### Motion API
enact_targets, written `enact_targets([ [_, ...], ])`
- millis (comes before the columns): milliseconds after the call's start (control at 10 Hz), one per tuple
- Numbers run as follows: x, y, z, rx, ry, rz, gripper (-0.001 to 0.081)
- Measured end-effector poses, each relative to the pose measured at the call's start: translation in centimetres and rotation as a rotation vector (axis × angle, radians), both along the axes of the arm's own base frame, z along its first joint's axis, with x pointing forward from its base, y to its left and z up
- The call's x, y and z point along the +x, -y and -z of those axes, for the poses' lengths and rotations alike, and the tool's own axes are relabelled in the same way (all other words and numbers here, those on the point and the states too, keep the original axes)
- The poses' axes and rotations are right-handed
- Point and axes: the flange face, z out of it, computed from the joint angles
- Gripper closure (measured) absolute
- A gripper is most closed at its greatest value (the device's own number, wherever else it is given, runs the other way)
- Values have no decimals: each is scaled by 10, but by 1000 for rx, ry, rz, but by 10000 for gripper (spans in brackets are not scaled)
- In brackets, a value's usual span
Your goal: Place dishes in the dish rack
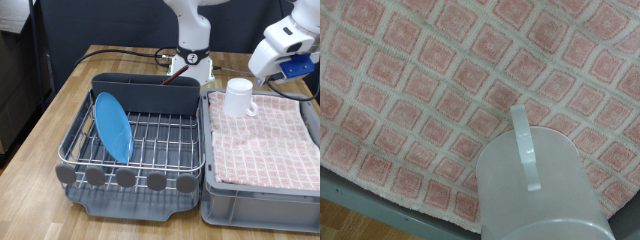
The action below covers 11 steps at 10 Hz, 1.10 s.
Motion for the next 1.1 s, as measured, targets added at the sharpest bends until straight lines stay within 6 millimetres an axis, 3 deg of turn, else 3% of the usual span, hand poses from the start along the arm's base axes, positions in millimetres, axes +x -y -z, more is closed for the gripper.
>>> enact_targets([
  [1100, -17, 16, 74, 7, 9, -142, 3],
])
